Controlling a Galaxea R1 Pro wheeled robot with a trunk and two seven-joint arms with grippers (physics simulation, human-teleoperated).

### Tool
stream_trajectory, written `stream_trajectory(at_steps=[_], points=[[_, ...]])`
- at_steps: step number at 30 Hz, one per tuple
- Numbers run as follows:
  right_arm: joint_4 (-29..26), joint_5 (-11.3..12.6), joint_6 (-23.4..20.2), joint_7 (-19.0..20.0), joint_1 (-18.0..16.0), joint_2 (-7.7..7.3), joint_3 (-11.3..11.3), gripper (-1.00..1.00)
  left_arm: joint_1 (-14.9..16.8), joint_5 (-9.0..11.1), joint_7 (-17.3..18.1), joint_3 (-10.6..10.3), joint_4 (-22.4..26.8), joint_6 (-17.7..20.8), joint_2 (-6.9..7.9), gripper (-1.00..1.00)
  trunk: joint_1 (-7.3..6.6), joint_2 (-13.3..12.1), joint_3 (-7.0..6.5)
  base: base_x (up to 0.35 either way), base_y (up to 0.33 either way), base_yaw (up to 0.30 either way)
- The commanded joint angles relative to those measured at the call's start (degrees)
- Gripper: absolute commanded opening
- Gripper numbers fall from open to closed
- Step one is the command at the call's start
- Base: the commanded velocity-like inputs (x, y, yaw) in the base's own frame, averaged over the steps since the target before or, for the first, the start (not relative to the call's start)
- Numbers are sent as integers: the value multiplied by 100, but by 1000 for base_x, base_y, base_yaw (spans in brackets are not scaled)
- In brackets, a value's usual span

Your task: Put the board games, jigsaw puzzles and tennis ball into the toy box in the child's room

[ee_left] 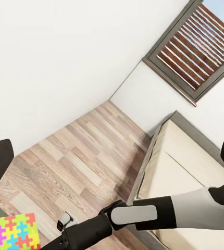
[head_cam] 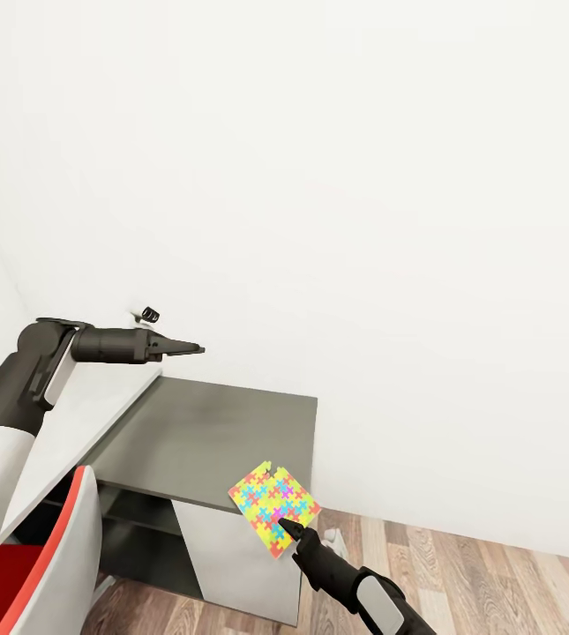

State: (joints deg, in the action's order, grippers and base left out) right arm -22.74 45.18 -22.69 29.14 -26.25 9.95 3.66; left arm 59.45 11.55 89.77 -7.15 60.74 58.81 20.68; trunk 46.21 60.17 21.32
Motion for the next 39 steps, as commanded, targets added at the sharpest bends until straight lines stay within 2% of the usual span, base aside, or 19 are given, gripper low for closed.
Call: stream_trajectory(at_steps=[1,5,8,23,24,39], points=[[-2,26,-53,4,-3,5,38,100,6,5,23,-15,-1,61,6,100,0,5,7,0,0,0],[-2,26,-51,4,-3,5,38,100,6,5,23,-15,-1,61,6,100,0,5,7,0,0,0],[-2,26,-51,4,-3,5,38,100,6,5,23,-15,-1,61,6,100,66,125,61,0,0,0],[-2,26,-51,4,-3,5,38,100,6,5,23,-15,-1,61,6,100,66,125,61,0,0,0],[-2,26,-51,4,-3,5,38,-100,6,5,23,-15,-1,61,6,100,66,125,61,0,0,0],[-2,39,-56,9,-3,5,38,-100,6,5,23,-15,-1,61,6,100,66,125,61,0,0,0]])
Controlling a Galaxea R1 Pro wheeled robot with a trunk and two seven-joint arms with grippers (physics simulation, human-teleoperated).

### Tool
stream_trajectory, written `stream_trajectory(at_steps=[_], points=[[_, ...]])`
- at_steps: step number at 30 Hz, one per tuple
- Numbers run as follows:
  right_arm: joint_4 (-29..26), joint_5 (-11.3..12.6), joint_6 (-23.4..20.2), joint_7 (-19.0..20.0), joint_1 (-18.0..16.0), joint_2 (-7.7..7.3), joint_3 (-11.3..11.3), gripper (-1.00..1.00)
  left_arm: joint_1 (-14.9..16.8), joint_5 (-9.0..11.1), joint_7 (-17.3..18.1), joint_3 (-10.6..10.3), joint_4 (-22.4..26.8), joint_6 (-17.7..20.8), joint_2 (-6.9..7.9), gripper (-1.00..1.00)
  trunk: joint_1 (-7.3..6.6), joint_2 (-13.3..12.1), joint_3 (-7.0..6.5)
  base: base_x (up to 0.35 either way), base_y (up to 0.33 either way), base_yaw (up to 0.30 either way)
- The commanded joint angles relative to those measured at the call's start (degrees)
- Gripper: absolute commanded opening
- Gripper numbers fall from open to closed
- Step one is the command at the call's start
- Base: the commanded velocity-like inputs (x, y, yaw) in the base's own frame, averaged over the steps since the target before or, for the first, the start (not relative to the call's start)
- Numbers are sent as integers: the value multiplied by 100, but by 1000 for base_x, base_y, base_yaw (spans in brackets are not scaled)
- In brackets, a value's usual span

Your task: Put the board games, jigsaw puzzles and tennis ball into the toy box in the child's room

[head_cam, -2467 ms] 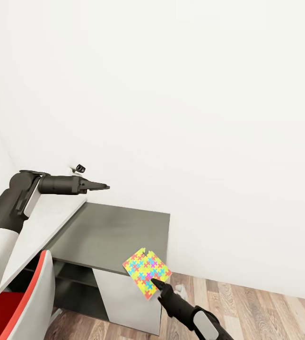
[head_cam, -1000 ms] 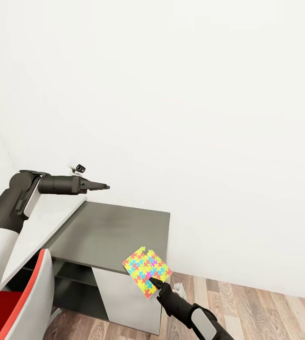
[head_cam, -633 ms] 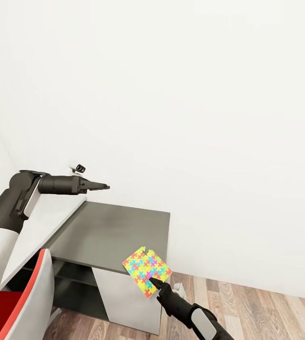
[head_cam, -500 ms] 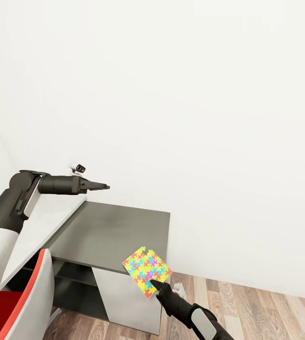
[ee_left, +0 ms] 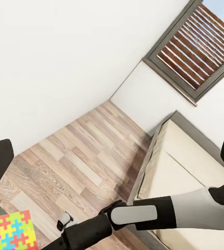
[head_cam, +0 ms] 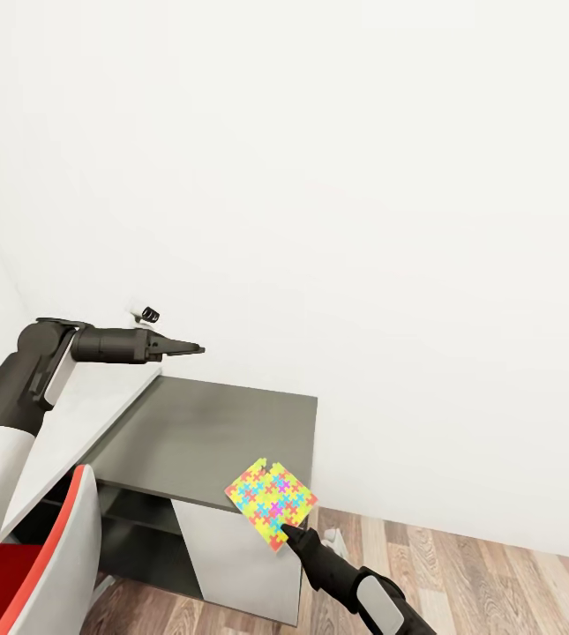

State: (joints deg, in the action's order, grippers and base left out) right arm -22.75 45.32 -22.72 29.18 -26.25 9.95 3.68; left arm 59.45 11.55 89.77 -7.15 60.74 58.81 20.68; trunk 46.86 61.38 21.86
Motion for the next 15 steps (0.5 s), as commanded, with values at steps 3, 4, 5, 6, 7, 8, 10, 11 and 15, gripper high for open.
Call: stream_trajectory(at_steps=[3,4,5,6,7,8,10,11,15], points=[[-1,29,-60,7,-3,5,36,-100,6,5,23,-15,-1,61,6,100,-66,-116,-47,0,0,0],[-1,29,-62,8,-3,5,35,-100,6,5,23,-15,-1,61,6,100,-87,-156,-65,0,0,0],[-1,30,-64,11,-3,5,31,-100,6,5,23,-15,-1,61,6,100,-109,-196,-83,0,0,0],[-1,30,-65,15,-3,5,31,-100,6,5,23,-15,-1,61,6,100,-131,-236,-101,0,0,0],[-4,30,-65,24,-3,5,31,-100,6,5,23,-15,-1,61,6,100,-153,-276,-119,0,0,0],[-6,30,-66,34,-3,5,30,-100,6,5,23,-15,-1,61,6,100,-175,-316,-137,0,0,0],[-12,30,-66,58,-3,5,29,-100,6,5,23,-15,-1,61,6,100,-219,-396,-173,0,0,0],[-17,30,-66,68,-3,5,27,-100,6,5,23,-15,-1,61,6,100,-241,-437,-191,0,0,0],[-33,25,-69,89,-3,5,20,-100,6,-3,23,-15,-1,65,6,100,-329,-597,-262,0,0,0]])
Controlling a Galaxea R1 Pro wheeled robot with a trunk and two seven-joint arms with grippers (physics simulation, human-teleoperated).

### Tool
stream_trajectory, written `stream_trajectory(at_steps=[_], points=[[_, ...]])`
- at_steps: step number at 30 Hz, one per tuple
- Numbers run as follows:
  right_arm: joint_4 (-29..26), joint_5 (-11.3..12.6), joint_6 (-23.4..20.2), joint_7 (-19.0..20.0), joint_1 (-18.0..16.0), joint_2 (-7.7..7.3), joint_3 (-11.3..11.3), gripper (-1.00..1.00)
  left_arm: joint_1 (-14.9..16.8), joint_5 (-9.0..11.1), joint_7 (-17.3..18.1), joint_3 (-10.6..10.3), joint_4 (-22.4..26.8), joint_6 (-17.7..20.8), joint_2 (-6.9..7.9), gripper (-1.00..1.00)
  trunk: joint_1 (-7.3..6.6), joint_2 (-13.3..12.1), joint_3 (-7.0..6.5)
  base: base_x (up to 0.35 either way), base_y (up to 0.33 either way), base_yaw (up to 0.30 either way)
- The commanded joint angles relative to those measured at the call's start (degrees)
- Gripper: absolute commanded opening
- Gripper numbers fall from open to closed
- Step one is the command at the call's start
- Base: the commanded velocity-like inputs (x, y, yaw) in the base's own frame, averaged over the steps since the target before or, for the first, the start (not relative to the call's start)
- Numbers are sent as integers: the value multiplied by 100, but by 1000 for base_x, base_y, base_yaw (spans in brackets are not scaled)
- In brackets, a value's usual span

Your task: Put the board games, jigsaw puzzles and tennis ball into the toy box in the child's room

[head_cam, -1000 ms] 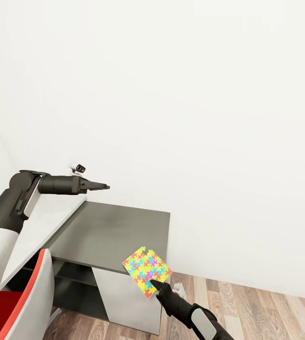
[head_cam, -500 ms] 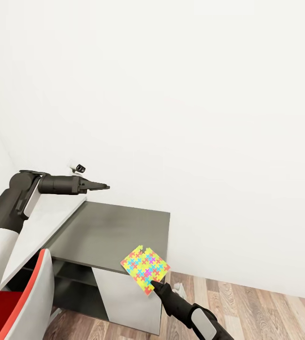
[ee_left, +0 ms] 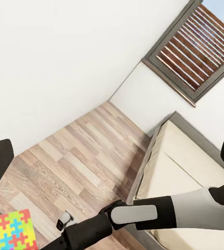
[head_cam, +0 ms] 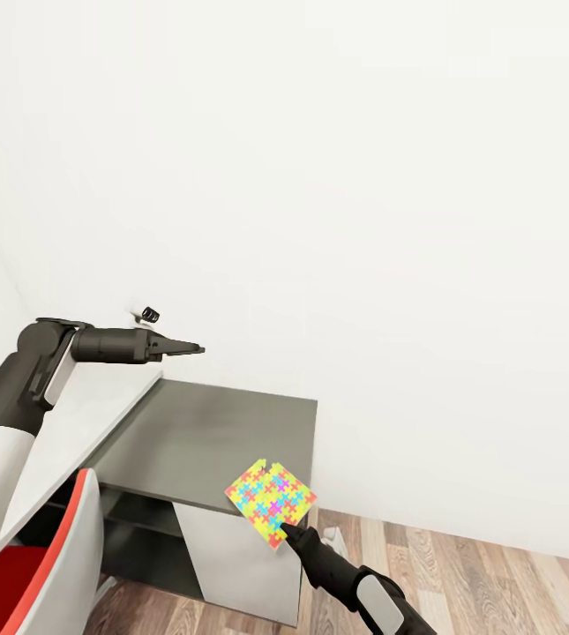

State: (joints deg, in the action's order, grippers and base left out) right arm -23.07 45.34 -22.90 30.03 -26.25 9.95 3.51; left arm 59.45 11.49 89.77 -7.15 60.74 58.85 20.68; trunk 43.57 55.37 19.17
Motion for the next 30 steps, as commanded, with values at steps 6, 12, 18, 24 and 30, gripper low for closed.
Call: stream_trajectory(at_steps=[6,12,18,24,30], points=[[-55,24,-64,159,-3,5,34,-100,6,13,23,0,-4,65,86,100,-66,-117,-47,0,0,0],[-310,19,-67,405,-3,-47,20,-100,6,0,23,10,-10,67,208,100,-198,-357,-155,0,0,0],[-462,13,-66,464,1,-60,9,-100,6,-38,23,8,-54,87,233,100,-329,-598,-263,0,0,0],[-1240,19,-257,628,70,-70,-44,-100,6,-56,23,-27,-89,104,306,100,-461,-839,-370,0,0,0],[-1810,12,-658,917,74,-80,-192,-100,-52,-51,23,-56,-105,109,483,100,-593,-1079,-478,0,0,0]])
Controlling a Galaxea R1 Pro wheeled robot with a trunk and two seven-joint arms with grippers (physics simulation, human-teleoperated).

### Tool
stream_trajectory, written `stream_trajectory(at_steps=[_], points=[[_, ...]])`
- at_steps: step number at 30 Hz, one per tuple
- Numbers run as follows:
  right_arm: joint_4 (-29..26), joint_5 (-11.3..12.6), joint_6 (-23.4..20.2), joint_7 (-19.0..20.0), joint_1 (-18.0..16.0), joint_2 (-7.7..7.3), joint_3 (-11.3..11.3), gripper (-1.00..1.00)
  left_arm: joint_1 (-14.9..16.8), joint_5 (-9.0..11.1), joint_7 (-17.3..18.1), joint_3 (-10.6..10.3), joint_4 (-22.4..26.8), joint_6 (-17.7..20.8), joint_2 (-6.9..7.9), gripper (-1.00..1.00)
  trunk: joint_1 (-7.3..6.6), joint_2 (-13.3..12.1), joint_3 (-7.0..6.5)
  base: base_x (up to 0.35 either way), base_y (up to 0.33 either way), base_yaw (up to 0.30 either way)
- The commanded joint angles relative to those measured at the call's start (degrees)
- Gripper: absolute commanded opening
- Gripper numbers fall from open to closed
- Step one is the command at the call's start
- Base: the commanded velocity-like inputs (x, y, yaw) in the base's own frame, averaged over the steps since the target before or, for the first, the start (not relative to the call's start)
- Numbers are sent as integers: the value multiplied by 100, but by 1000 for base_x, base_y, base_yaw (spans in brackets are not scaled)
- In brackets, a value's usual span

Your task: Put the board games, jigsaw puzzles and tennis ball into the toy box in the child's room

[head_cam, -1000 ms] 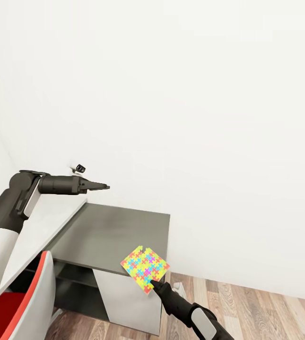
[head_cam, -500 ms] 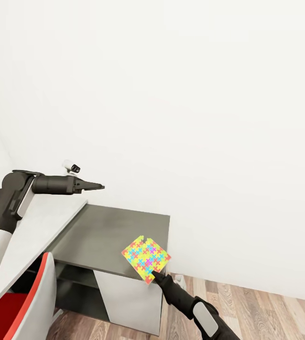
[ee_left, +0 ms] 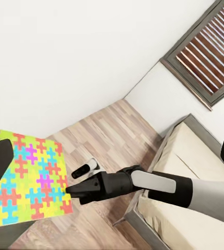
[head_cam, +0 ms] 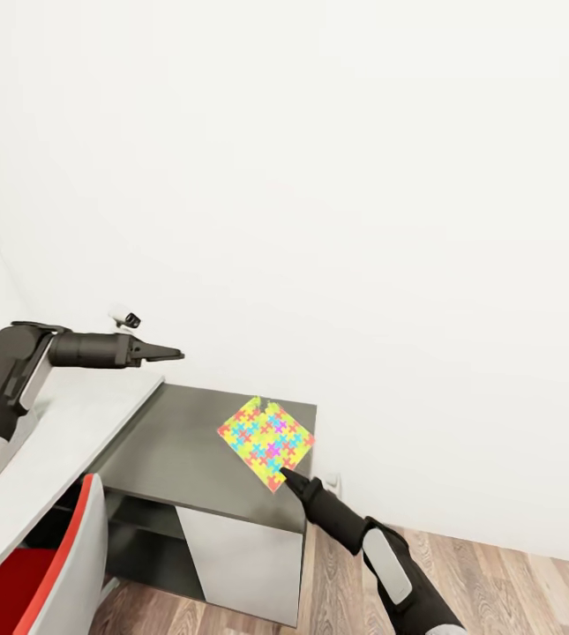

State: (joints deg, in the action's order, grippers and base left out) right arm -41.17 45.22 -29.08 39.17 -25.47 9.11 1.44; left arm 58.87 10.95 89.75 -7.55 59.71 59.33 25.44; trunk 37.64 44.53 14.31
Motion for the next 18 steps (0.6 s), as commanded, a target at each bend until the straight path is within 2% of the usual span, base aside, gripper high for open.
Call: stream_trajectory(at_steps=[1,5,18], points=[[-27,22,-52,100,-4,3,8,-100,-13,0,25,-18,-2,61,18,100,-21,-35,-10,0,0,0],[-67,30,-71,265,-6,3,19,-100,-133,-5,25,-26,-3,54,44,100,-109,-196,-82,0,0,0],[-24,81,-72,318,-3,3,46,-100,-173,-5,25,-32,-3,53,99,100,-395,-717,-315,0,0,0]])
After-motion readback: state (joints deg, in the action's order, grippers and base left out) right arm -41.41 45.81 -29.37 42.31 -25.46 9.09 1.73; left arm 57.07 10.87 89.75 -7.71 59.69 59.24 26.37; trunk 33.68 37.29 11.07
